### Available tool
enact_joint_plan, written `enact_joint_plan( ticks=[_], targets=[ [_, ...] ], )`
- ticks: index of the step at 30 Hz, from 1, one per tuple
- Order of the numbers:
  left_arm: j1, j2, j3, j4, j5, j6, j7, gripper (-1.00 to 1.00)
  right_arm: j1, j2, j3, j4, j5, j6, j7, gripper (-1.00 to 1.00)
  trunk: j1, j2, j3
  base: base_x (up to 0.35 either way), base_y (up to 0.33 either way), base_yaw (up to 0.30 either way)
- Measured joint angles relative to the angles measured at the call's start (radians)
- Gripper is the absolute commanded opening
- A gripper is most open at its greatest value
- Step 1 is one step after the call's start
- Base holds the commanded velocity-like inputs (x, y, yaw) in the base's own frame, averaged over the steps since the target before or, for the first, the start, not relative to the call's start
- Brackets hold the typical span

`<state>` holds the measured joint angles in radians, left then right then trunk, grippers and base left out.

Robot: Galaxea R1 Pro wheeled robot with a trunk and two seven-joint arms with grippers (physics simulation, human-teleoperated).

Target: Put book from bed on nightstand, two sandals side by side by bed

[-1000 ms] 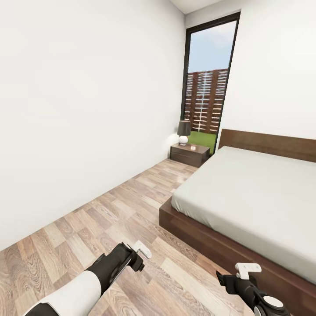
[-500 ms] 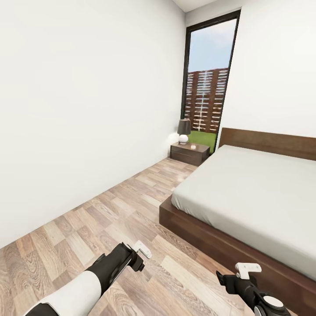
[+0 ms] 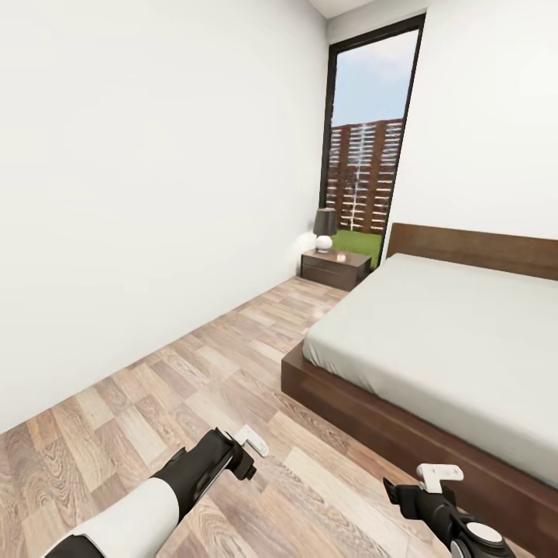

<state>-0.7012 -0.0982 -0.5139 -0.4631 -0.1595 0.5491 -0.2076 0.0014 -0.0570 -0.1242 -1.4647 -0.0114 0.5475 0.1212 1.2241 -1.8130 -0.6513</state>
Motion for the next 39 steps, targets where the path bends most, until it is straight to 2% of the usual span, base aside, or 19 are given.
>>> enact_joint_plan(
  ticks=[11,20,29,33,39],
  targets=[
    [0.000,-0.001,0.000,0.001,-0.001,-0.001,-0.010,1.00,0.000,-0.001,-0.001,-0.001,0.000,0.000,0.000,1.00,0.042,-0.077,-0.034,0.000,0.000,0.000],
    [0.001,0.000,-0.002,-0.002,-0.004,0.000,-0.112,1.00,0.000,-0.001,-0.003,-0.002,-0.001,0.000,0.001,1.00,0.077,-0.140,-0.063,0.000,0.000,0.000],
    [0.001,0.000,-0.002,-0.003,-0.006,0.001,-0.157,1.00,0.001,-0.001,-0.004,-0.022,-0.001,0.001,0.004,1.00,0.111,-0.203,-0.091,0.000,0.000,0.000],
    [0.001,0.000,-0.002,-0.003,-0.005,0.001,-0.164,1.00,0.004,0.001,-0.003,-0.075,-0.003,0.038,0.009,1.00,0.127,-0.231,-0.103,0.000,0.000,0.000],
    [0.000,0.000,-0.002,-0.003,-0.006,0.001,-0.167,1.00,0.005,0.002,0.000,-0.105,-0.004,0.082,0.022,1.00,0.150,-0.273,-0.122,0.000,0.000,0.000]
  ],
)
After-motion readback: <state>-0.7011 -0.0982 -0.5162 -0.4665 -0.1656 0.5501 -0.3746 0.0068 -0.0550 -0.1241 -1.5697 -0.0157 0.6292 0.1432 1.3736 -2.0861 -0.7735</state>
